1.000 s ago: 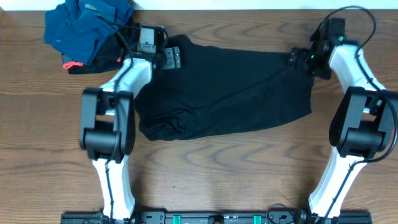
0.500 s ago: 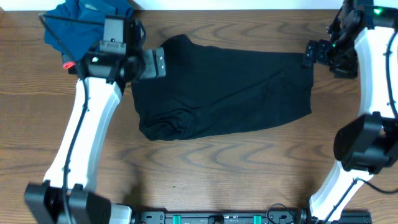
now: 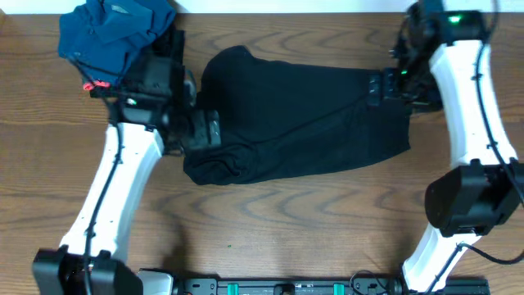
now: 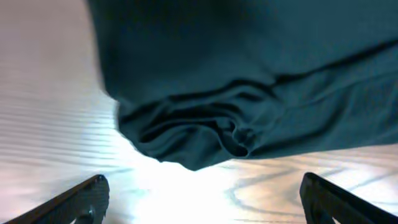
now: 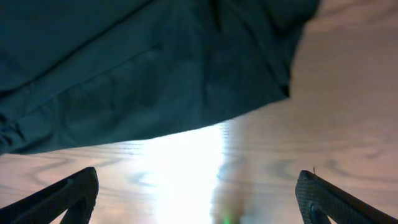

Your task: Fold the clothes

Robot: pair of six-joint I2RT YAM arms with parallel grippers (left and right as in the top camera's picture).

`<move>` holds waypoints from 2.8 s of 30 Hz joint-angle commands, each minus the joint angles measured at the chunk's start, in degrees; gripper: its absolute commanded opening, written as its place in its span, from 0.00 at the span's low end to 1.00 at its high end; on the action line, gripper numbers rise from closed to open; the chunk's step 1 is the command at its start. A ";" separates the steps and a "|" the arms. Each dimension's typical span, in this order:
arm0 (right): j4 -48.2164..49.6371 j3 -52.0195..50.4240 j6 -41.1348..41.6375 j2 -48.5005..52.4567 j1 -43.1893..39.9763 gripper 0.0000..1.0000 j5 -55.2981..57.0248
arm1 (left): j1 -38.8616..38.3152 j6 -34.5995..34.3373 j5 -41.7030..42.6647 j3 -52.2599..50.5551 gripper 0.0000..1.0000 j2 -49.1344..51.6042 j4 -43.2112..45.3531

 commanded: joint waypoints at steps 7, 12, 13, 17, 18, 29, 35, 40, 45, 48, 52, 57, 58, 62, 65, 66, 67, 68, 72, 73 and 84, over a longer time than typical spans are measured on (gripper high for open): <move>10.25 -6.71 -0.85 -0.33 -0.02 0.99 2.34 | -2.47 -5.44 2.97 -14.36 0.98 0.22 11.74; 14.80 -9.60 -0.90 -0.31 -0.09 0.99 2.32 | -2.51 -9.09 2.93 -19.30 0.98 0.81 19.39; 15.63 -10.19 -0.92 -0.31 -0.04 0.99 2.32 | -2.51 -9.81 2.89 -19.87 0.98 0.94 20.48; 20.44 -13.57 -4.15 -0.31 0.00 0.99 2.08 | -2.51 -10.51 2.45 -20.24 0.98 2.08 21.53; 21.62 -14.49 -5.38 -0.31 0.02 0.99 2.08 | -2.51 -10.51 2.29 -20.24 0.98 2.36 21.51; 37.77 -25.24 -20.22 -0.26 -1.25 0.99 2.10 | -2.54 -10.05 2.32 -20.24 0.99 6.99 22.36; 46.21 -26.80 -22.77 -0.26 -1.57 0.98 1.84 | -2.54 -10.05 2.34 -20.24 0.77 8.85 22.93; 49.79 -26.82 -22.27 0.11 -1.73 0.91 -1.66 | -2.54 -10.05 2.34 -20.24 0.53 8.90 23.28; 49.94 -26.82 -19.39 2.23 -1.77 0.91 -3.06 | -2.54 -10.05 2.34 -20.24 0.47 8.90 23.30; 49.92 -26.82 -17.49 4.50 -1.77 0.90 -3.06 | -2.54 -10.05 2.34 -20.24 0.39 8.90 23.28; 50.36 -26.82 -16.39 6.64 -1.77 0.86 -3.65 | -2.54 -10.05 2.34 -20.24 0.38 8.90 23.23; 51.19 -26.82 -15.80 7.87 -1.77 0.82 -3.91 | -2.54 -10.05 2.34 -20.24 0.38 8.90 23.19; 51.39 -26.82 -15.76 7.93 -1.77 0.81 -3.93 | -2.54 -10.05 2.32 -20.24 0.38 8.90 23.21; 51.60 -26.82 -15.37 7.96 -1.77 0.75 -3.96 | -2.54 -10.05 2.32 -20.24 0.38 8.90 23.21; 51.60 -26.82 -15.37 7.96 -1.77 0.73 -3.93 | -2.54 -10.05 2.32 -20.24 0.37 8.90 23.21; 51.60 -26.82 -15.34 7.96 -1.77 0.72 -3.93 | -2.54 -10.05 2.32 -20.24 0.34 8.90 23.23; 51.58 -26.82 -15.34 7.96 -1.77 0.69 -3.93 | -2.54 -10.05 2.32 -20.24 0.33 8.90 23.23; 51.58 -26.82 -15.32 7.93 -1.77 0.65 -3.93 | -2.54 -10.05 2.32 -20.24 0.31 8.90 23.23; 52.00 -26.82 -15.13 7.96 -1.77 0.60 -3.93 | -2.54 -10.05 2.32 -20.24 0.27 8.90 23.21; 52.15 -26.82 -14.97 7.96 -1.77 0.59 -3.91 | -2.54 -10.05 2.32 -20.24 0.26 8.90 23.21; 52.54 -26.82 -14.01 7.93 -1.77 0.06 -3.87 | -2.54 -10.03 2.32 -20.24 0.13 8.90 23.15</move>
